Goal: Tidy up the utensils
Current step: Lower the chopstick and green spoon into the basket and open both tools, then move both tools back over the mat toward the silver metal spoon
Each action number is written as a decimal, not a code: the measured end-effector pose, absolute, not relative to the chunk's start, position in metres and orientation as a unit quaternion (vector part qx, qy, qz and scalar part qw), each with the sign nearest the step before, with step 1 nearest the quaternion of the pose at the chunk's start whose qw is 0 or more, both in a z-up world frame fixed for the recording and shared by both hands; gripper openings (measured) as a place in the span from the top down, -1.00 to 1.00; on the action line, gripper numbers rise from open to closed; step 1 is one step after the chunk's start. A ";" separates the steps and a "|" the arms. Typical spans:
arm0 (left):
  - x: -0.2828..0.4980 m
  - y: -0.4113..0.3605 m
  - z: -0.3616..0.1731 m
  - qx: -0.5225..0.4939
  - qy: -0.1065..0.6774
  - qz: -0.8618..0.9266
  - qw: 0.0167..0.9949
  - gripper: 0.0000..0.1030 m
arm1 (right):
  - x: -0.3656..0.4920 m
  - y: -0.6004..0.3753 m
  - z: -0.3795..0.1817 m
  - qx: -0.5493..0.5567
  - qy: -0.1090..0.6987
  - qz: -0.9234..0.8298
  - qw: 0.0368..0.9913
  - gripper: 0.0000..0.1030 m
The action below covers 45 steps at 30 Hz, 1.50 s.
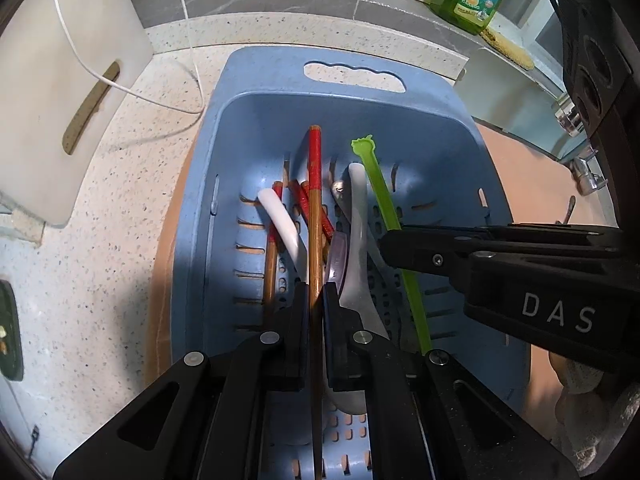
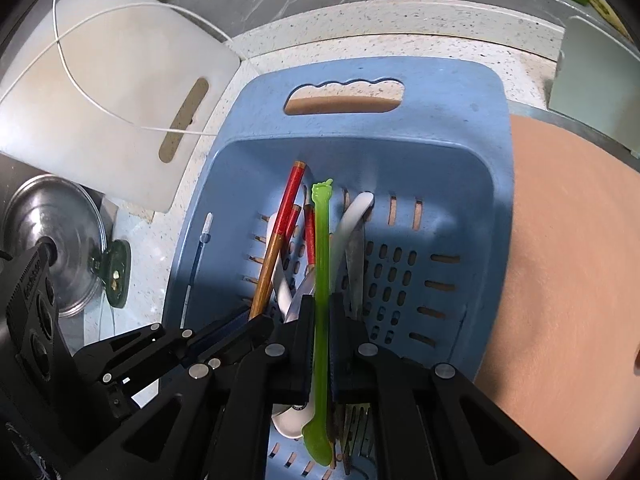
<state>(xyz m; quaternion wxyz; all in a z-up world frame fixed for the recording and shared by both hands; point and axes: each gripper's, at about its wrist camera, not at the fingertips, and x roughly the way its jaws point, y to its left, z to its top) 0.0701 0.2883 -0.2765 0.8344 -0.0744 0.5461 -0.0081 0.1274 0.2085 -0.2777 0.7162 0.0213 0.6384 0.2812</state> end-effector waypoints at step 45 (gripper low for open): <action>0.039 0.277 -0.246 -0.061 0.524 0.036 0.849 0.72 | 0.099 0.181 -0.212 -0.072 0.552 0.322 0.765 0.46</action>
